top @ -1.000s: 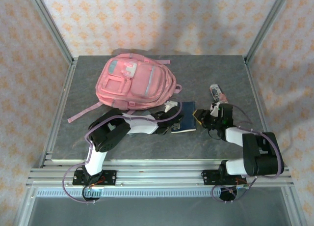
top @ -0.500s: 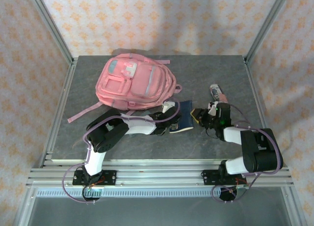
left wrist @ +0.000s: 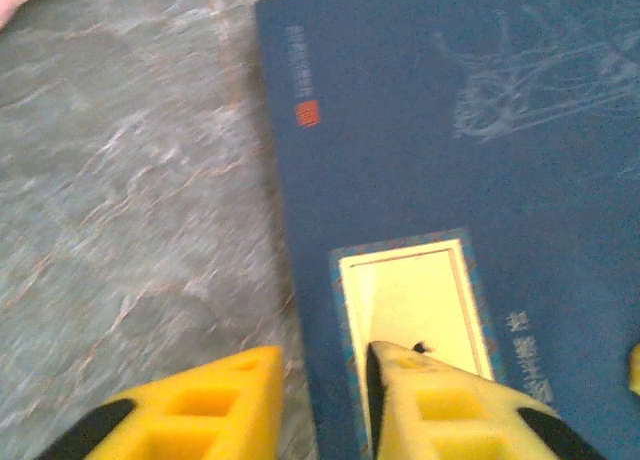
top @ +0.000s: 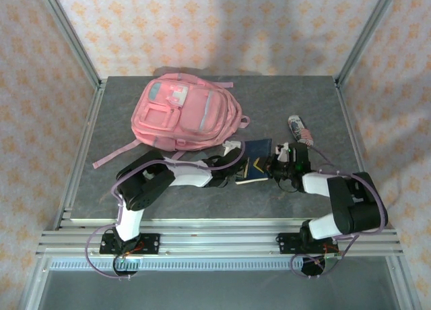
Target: Pack the student bag
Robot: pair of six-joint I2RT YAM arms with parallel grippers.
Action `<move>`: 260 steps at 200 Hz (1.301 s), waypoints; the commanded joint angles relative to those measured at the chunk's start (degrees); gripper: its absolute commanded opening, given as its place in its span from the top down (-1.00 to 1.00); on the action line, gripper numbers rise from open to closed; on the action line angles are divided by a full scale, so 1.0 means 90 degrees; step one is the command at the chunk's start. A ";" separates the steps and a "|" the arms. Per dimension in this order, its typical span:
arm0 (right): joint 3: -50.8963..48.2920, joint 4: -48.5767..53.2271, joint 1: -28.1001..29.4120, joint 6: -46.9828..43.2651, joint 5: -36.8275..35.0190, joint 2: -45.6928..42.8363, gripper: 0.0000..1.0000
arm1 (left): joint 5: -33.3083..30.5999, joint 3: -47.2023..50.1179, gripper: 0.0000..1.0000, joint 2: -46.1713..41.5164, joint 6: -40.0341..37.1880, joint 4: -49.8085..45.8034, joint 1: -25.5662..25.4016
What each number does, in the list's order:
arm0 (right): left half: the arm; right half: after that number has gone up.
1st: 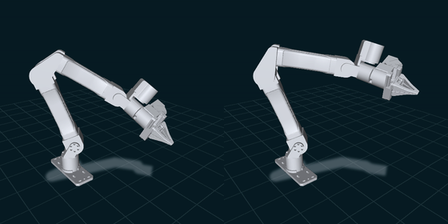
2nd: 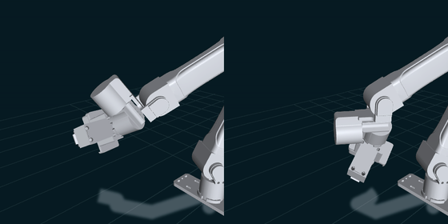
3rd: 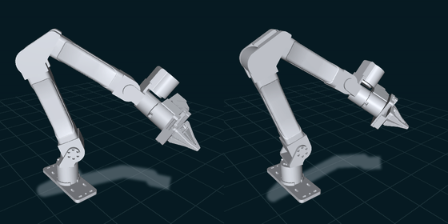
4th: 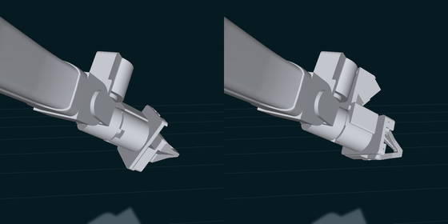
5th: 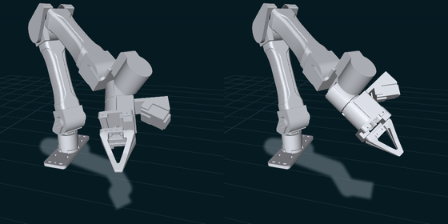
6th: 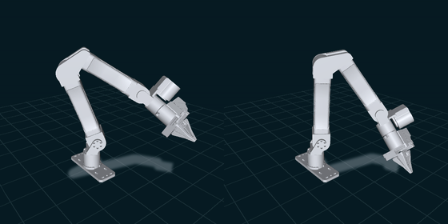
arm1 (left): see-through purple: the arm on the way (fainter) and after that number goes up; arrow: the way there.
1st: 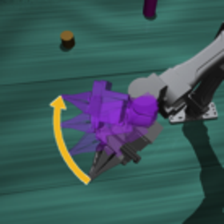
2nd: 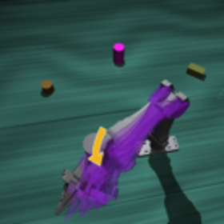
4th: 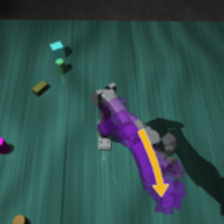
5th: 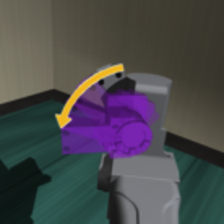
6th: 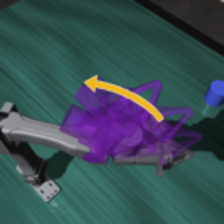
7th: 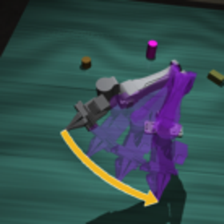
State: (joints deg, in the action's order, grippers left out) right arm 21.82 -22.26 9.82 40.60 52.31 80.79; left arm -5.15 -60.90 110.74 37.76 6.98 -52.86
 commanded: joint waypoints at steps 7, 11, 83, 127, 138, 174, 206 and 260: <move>0.0687 0.0732 -0.0024 -0.0704 0.0016 -0.0734 0.93 | 0.0108 0.0508 0.14 -0.1136 0.0061 0.0114 0.0013; 0.0757 0.0828 -0.0032 -0.0764 0.0056 -0.0813 0.93 | 0.0108 0.0573 0.10 -0.1322 0.0016 0.0166 0.0053; 0.1692 0.1940 0.0264 -0.1629 0.1271 -0.1431 0.95 | 0.1811 0.1031 -0.77 -0.4451 -0.1765 0.0151 0.1952; 0.2117 0.2250 0.0867 -0.2092 0.1785 -0.1430 0.97 | 0.5199 -0.0195 -0.72 -0.4215 -0.2404 -0.1015 0.4085; 0.2243 0.2307 0.1030 -0.2197 0.1988 -0.1428 0.97 | 0.6091 -0.0671 -0.69 -0.3808 -0.2629 -0.1549 0.4400; 0.2722 0.2788 0.1408 -0.2725 0.2368 -0.1210 0.99 | 0.7711 -0.1761 -0.54 -0.2757 -0.3420 -0.2729 0.4682; 0.3033 0.3141 0.1718 -0.3170 0.2455 -0.0959 1.00 | 0.8364 -0.1711 -0.48 -0.2548 -0.3724 -0.2864 0.4681; 0.3335 0.3346 0.1799 -0.3575 0.2814 -0.0584 1.00 | 0.8984 -0.1308 -0.44 -0.2513 -0.4049 -0.3075 0.4636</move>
State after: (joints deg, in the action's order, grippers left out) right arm 49.10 7.60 25.85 11.84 73.78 74.98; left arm 70.06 -74.37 88.53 4.36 -18.87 -10.76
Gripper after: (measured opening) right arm 0.129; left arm 0.715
